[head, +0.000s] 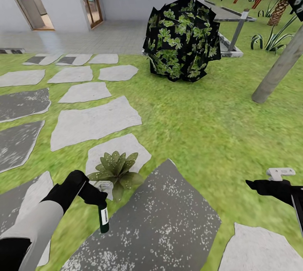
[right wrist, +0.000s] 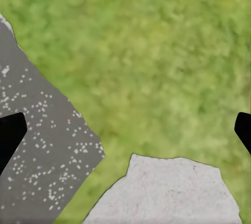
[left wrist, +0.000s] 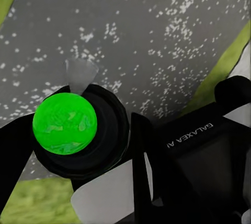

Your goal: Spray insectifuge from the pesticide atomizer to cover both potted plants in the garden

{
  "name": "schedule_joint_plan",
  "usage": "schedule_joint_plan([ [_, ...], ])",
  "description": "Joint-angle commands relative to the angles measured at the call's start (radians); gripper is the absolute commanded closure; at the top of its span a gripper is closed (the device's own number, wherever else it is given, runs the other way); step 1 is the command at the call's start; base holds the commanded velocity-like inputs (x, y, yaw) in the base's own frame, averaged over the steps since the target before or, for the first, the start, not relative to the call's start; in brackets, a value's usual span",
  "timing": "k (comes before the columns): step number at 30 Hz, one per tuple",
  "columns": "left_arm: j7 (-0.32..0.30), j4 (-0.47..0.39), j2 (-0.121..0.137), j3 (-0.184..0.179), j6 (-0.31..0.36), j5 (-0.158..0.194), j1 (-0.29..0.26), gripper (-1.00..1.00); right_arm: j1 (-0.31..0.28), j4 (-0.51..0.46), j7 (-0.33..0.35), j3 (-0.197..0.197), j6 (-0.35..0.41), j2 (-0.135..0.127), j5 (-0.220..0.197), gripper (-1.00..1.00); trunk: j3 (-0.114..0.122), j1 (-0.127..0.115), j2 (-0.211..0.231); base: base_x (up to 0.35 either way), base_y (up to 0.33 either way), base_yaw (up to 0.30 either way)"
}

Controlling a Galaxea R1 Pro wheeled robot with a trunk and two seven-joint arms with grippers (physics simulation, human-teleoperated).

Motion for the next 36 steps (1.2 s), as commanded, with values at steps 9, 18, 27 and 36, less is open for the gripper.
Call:
schedule_joint_plan([
  [9,-0.011,-0.002,-0.001,-0.005,0.0,-0.011,0.0,1.0,-0.001,-0.001,0.01,0.019,0.003,0.001,0.011,-1.0,-0.004,0.0,0.0,0.0,0.0,0.061],
  [18,-0.012,-0.002,0.0,0.004,0.0,-0.009,0.0,1.0,-0.001,-0.001,0.01,0.024,0.003,0.0,0.012,-1.0,-0.012,0.0,0.0,0.0,0.0,0.183],
  [27,-0.012,-0.002,-0.003,-0.003,0.0,-0.007,0.0,1.0,0.001,-0.001,0.01,0.023,0.003,0.0,0.012,-1.0,-0.017,0.0,0.0,0.0,0.0,0.091],
  [36,-0.009,-0.002,-0.008,-0.016,0.001,-0.015,-0.005,1.0,0.001,0.0,0.01,0.024,0.003,0.0,0.011,-1.0,-0.017,0.0,0.0,0.0,0.0,0.003],
])
